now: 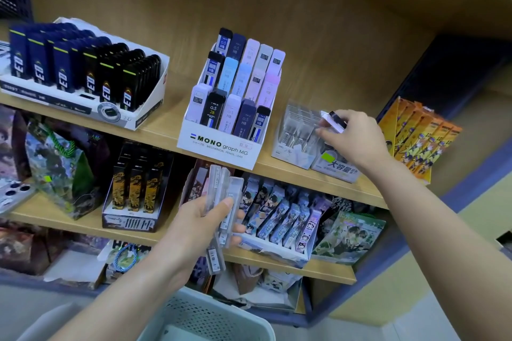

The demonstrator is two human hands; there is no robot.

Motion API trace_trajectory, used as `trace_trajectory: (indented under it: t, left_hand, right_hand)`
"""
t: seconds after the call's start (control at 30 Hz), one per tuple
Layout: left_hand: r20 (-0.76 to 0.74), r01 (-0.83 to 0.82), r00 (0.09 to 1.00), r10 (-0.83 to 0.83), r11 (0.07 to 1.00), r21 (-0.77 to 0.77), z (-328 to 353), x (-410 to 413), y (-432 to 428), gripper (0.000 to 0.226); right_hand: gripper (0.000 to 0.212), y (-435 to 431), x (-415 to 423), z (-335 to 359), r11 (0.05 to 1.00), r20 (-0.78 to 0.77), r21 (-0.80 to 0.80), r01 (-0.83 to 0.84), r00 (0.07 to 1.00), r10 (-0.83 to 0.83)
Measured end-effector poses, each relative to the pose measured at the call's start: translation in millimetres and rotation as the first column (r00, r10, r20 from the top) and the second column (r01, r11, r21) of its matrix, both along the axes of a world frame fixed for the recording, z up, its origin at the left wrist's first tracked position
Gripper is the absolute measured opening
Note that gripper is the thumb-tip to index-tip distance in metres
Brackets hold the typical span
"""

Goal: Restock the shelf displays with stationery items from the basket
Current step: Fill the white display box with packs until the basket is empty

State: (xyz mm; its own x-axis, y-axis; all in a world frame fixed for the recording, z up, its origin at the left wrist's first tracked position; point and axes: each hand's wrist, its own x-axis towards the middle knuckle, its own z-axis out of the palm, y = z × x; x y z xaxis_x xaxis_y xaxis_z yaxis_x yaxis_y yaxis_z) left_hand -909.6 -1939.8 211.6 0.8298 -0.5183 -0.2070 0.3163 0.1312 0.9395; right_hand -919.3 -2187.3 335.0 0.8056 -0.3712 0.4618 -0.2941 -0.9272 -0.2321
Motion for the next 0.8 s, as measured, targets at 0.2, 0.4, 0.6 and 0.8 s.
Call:
trace_trajectory:
  t: [0.2, 0.4, 0.6, 0.8]
  left_hand:
    - [-0.018, -0.041, 0.999, 0.040, 0.998, -0.039, -1.4, 1.6, -2.0, 0.025]
    - [-0.103, -0.146, 0.985, 0.138, 0.986, -0.079, -9.4, 1.5, -4.3, 0.029]
    - [-0.167, -0.281, 0.951, 0.259, 0.952, -0.122, -7.3, -1.5, -5.6, 0.026]
    - [-0.192, -0.310, 0.941, 0.279, 0.939, -0.151, -2.9, -2.6, -4.4, 0.025]
  right_hand:
    - [0.013, 16.2, -9.5, -10.3, 1.000, 0.278, 0.023, 0.015, 0.960, -0.021]
    - [0.021, 95.7, -55.7, -66.5, 0.824, 0.171, 0.523, -0.217, 0.974, 0.148]
    - [0.022, 144.4, -71.4, -118.4, 0.633, -0.046, 0.763, -0.133, 0.965, 0.258]
    - [0.020, 151.7, -66.3, -121.4, 0.624, -0.057, 0.773, -0.113, 0.968, 0.245]
